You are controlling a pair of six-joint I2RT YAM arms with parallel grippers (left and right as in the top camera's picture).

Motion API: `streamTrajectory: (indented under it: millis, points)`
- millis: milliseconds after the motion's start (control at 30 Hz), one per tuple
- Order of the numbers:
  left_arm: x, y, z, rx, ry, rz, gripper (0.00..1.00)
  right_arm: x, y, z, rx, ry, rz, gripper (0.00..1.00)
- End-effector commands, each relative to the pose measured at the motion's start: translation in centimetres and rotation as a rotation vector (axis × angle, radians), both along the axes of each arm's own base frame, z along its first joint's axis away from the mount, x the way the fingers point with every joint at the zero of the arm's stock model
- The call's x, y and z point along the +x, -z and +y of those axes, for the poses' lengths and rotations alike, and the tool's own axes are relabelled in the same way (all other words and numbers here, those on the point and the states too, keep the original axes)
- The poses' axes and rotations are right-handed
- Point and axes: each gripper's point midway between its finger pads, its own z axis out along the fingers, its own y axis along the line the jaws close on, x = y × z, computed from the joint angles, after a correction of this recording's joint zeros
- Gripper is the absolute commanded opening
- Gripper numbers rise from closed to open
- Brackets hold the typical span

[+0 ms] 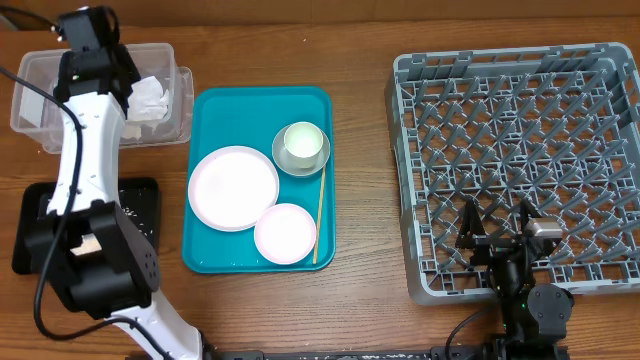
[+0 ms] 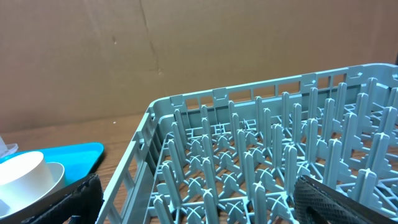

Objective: Sort waste into correct bins and load items into the dishwasher
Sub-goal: 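Carry the red wrapper left and release it into the clear bin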

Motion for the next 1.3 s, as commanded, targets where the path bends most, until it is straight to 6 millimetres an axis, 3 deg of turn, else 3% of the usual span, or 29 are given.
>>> streamTrajectory:
  millis: [0,200,400,533,600,833,933,1267]
  points:
    - [0.4,1.1,0.3,-0.042,-0.02,-0.001,0.57,0.0,0.2,-0.3,-0.006,0.015,-0.005,1.0]
    - [0.8,1.3,-1.1,-0.1,0.039,-0.004,0.63,0.0,0.2,-0.3,-0.006,0.015,-0.005,1.0]
    - [-0.1,0.2,-3.1,-0.196,0.091,-0.012,0.61,0.0,0.2,-0.3,-0.006,0.015,-0.005,1.0]
    - [-1.0,-0.5,-4.7,-0.266,0.141,-0.002,0.24,0.0,0.2,-0.3,-0.006,0.015,-0.005,1.0]
    - [-1.9,0.2,-4.9,-0.272,0.141,0.046,0.04,0.0,0.2,-0.3,-0.006,0.015,-0.005,1.0]
    - [-3.9,1.2,-3.3,-0.209,0.055,0.137,0.04,0.0,0.2,-0.3,-0.006,0.015,-0.005,1.0]
    - [-4.9,2.0,-3.5,-0.222,0.048,0.189,0.04,0.0,0.2,-0.3,-0.006,0.015,-0.005,1.0]
    - [-5.7,5.8,-3.2,-0.231,0.038,0.304,0.04,0.0,0.2,-0.3,-0.006,0.015,-0.005,1.0]
